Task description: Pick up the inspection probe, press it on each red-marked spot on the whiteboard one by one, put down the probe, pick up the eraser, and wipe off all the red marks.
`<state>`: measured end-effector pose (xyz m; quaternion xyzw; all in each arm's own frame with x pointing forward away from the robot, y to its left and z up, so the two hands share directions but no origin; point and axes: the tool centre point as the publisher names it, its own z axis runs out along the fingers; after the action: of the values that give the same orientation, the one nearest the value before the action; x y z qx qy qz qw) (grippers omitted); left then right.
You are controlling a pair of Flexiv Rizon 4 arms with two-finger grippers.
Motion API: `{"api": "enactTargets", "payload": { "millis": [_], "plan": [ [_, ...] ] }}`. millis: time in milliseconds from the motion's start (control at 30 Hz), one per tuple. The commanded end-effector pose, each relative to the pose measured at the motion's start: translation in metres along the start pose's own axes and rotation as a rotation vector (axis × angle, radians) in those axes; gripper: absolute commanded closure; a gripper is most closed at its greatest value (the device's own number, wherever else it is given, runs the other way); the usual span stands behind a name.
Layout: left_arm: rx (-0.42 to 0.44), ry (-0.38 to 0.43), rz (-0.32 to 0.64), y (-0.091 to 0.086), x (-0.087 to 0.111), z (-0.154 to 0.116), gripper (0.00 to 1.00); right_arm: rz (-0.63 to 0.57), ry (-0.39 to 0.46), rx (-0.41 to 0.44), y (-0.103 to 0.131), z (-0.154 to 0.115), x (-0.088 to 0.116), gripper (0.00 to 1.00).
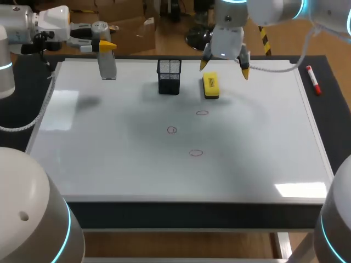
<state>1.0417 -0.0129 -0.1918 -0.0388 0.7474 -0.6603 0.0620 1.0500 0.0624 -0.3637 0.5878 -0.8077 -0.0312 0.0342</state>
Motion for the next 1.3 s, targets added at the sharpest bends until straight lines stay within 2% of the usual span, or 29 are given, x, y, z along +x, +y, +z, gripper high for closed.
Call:
{"api": "enactTargets", "payload": {
  "millis": [33,300,500,700,833,1300],
  "plan": [
    [0.001,0.002,0.001,-0.001,0.0,-0.001,1.0,-0.048,0.058,-0.027,-0.006,0.0,-0.01,0.0],
    [0.001,0.002,0.001,-0.001,0.0,-0.001,1.0,-0.184,0.03,-0.012,-0.006,0.014,-0.014,0.0],
    [0.001,0.002,0.001,-0.001,0.0,-0.001,1.0,-0.216,-0.023,-0.007,-0.009,0.021,-0.013,0.0],
    [0.001,0.002,0.001,-0.001,0.0,-0.001,1.0,-0.246,0.003,0.006,-0.013,0.026,-0.015,0.0],
    [0.001,0.002,0.001,-0.001,0.0,-0.001,1.0,-0.293,0.001,0.054,-0.009,0.029,-0.02,0.0],
    [0.001,0.002,0.001,-0.001,0.0,-0.001,1.0,-0.32,0.02,0.052,-0.012,0.045,-0.03,0.0]
  ]
}}
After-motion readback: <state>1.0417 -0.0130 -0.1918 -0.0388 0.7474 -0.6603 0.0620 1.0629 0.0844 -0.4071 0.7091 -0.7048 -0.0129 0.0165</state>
